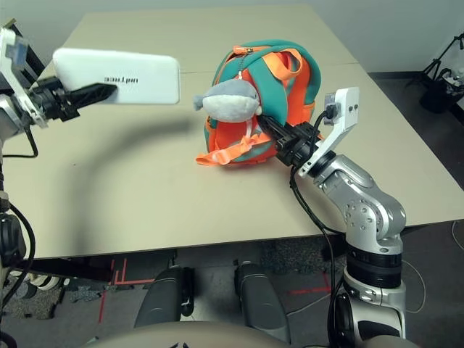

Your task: Put the pencil case into the backpack and zip it.

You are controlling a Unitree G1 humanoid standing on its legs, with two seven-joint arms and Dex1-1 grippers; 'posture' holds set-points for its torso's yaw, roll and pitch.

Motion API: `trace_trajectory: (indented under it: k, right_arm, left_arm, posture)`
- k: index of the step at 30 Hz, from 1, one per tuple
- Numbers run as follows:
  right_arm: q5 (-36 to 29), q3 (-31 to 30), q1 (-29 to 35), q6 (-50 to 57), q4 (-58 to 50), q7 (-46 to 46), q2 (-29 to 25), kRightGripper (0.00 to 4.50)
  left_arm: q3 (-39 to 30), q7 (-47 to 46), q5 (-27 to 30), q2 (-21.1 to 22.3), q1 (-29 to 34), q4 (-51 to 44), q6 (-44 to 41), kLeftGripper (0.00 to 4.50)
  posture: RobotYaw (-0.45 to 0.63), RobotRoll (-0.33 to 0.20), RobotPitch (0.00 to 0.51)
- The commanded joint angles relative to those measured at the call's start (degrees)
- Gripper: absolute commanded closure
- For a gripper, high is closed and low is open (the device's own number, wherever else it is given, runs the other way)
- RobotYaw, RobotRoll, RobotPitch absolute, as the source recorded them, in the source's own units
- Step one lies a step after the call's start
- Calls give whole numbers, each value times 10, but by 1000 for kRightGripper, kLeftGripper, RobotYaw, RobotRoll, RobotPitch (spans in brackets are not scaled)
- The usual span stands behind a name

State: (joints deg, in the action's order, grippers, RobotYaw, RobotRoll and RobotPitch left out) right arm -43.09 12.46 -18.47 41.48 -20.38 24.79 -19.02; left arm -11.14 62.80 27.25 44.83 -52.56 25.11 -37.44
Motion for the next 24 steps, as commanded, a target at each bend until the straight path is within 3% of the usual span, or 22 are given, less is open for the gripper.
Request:
trace_trajectory:
  k: [1,6,15,24]
  right_arm:
    - [3,-10,-2,-12,7,7,0,4394]
    - [5,-16,-9,-18,15,8,1,4394]
    - [10,-17,-25,-29,25,7,1,4394]
    - [15,-18,-21,-37,19,3,6,4394]
  left_arm:
    - [23,13,-10,-14,-20,-7,30,1374]
    - [53,24,-32,-32,-39,12,72,1374]
    - [113,14,-111,-114,-81,88,216,1374]
    - [143,15,-141,-192,-105,136,253,1374]
  posture:
    - [-129,0,120]
    - [-136,0,112]
    - [-162,0,92]
    - [-187,0,85]
